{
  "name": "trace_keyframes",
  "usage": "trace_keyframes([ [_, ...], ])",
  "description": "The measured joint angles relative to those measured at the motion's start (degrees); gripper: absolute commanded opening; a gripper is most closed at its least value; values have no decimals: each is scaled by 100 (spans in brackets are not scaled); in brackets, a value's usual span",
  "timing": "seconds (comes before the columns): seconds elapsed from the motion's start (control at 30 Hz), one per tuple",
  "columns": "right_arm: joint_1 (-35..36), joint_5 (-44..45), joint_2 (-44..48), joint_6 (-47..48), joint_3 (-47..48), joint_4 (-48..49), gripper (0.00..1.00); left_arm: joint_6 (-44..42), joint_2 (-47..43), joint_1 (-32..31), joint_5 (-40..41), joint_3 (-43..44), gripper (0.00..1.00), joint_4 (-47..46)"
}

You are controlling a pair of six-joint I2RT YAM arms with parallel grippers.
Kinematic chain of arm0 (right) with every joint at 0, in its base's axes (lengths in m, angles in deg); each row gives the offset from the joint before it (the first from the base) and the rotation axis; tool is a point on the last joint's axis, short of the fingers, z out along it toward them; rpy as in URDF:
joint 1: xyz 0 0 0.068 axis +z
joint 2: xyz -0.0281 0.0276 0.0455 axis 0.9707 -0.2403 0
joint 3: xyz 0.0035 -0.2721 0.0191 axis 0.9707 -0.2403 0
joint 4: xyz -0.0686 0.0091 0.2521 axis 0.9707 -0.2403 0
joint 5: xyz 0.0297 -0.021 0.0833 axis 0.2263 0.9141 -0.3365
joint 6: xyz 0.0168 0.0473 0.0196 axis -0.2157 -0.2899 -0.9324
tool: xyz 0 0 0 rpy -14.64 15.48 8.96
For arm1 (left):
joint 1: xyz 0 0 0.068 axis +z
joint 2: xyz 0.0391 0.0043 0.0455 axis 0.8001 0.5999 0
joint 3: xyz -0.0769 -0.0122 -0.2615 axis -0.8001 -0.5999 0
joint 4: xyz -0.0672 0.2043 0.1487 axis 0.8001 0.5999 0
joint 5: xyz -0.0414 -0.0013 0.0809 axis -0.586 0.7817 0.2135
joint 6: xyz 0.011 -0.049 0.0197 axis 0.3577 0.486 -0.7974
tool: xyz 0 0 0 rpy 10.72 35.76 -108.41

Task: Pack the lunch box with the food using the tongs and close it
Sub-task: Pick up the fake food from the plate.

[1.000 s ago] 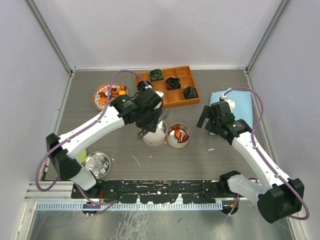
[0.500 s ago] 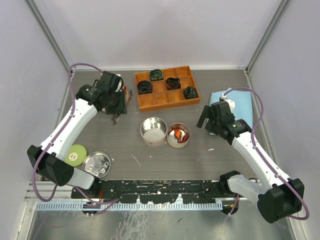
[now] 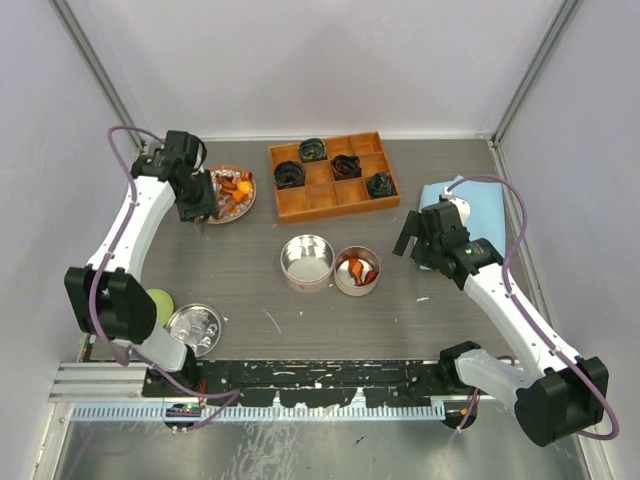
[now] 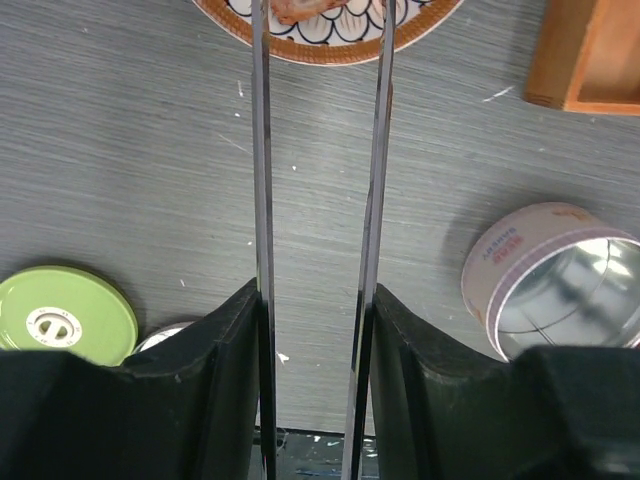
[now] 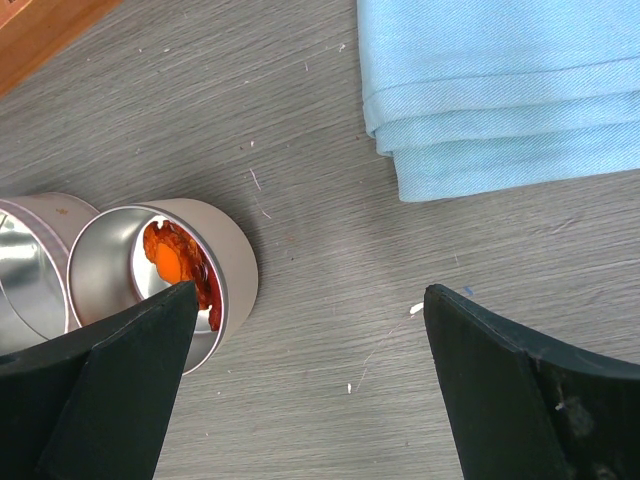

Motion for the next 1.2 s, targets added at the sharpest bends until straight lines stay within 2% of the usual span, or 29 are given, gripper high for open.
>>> trace_keyframes([
  [0.47,0,0,-59,17,4,0,100,-809,1325,157,514,1401,43,162],
  [1.2,0,-155,-146,37,7,0,100,-1178,2120,221,358,1875,42,540],
])
